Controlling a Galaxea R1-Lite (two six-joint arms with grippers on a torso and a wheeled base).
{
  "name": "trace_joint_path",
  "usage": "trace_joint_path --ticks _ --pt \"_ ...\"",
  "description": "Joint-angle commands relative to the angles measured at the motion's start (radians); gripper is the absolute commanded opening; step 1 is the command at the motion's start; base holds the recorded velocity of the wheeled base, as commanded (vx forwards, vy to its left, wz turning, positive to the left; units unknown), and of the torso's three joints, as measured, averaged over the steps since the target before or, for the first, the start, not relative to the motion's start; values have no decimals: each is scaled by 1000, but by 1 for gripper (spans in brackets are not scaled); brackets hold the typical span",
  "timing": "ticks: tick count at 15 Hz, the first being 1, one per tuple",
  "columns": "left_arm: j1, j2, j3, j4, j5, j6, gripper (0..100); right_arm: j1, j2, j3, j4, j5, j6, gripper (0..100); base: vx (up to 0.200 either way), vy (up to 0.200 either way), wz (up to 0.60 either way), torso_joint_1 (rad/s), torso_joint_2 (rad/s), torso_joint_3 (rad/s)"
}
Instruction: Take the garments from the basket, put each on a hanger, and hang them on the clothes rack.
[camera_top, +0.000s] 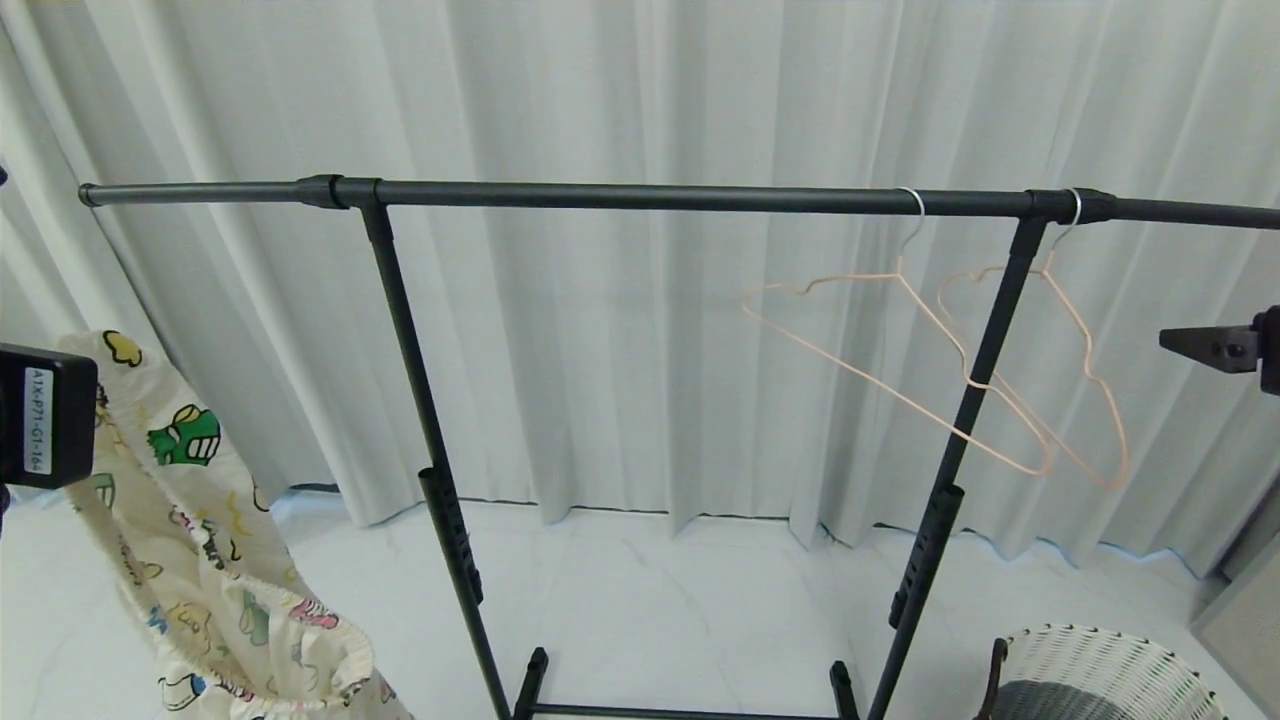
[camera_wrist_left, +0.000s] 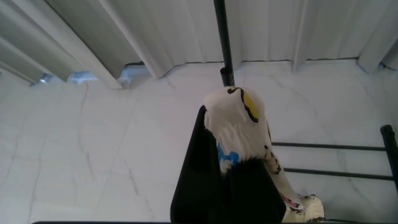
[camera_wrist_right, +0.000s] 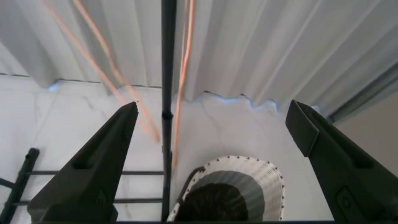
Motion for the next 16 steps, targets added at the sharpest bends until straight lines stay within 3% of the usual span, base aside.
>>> trace_joint_path --ticks 1,8,11,16 --pt "0 -3 1 0 1 0 0 -4 70 -32 7 0 2 100 0 0 0 0 0 0" --pt "0 -7 3 0 1 0 0 -8 299 -154 30 3 57 100 0 0 0 0 0 0" --pt "0 -10 1 0 1 0 0 -30 379 -207 30 43 71 100 0 0 0 0 0 0" --pt "0 -26 21 0 1 2 0 -42 414 -204 39 64 73 100 0 0 0 0 0 0"
